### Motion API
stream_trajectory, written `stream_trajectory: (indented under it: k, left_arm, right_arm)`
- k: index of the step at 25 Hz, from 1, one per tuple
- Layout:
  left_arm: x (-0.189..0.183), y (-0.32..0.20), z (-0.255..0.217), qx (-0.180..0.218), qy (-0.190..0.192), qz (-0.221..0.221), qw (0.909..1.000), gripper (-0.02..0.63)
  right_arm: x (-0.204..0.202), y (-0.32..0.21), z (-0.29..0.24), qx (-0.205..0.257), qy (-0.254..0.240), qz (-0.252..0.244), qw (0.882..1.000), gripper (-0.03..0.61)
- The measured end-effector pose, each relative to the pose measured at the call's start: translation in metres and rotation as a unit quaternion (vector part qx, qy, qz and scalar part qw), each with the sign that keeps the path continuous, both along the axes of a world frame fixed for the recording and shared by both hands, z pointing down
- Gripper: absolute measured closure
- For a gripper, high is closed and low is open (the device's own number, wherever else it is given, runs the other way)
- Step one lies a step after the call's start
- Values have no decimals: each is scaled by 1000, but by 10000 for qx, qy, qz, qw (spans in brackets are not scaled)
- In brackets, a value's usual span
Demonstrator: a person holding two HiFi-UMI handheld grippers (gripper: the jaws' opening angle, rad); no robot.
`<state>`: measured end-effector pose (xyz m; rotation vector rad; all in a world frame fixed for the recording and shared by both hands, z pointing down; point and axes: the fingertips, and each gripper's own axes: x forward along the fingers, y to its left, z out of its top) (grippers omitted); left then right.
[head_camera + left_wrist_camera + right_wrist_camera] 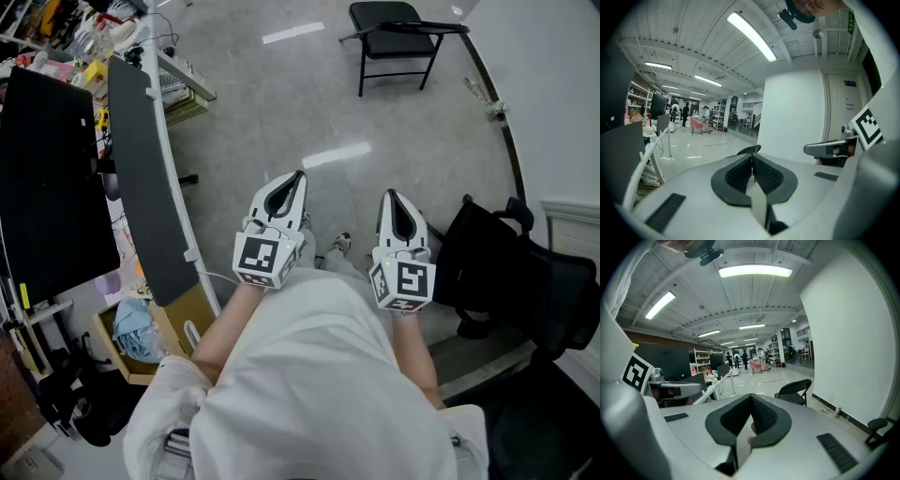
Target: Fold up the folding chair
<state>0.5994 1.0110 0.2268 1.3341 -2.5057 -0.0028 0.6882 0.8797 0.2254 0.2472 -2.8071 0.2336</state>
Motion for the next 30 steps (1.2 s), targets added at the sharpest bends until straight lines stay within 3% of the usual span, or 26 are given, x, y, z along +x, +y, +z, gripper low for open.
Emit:
stream_trajectory:
  k: [12,18,25,30]
  left_arm:
    - [42,-13,-2,-13,-56,-57,10000,601]
    - [57,-11,-1,49,-55,-338,9994,601]
    - [62,-25,3,73,10,-258,9996,601]
    - [35,-43,5,21,-62,-192,9998,603]
  right_arm:
    - [35,-18,0,-4,-65,-64,10000,574]
    - [51,-25,-1,29,-129,-148,9998,574]
    - [57,-33,0,81,-115,-127,9998,574]
    - [34,-48,-6,-60,-279,-57,9996,574]
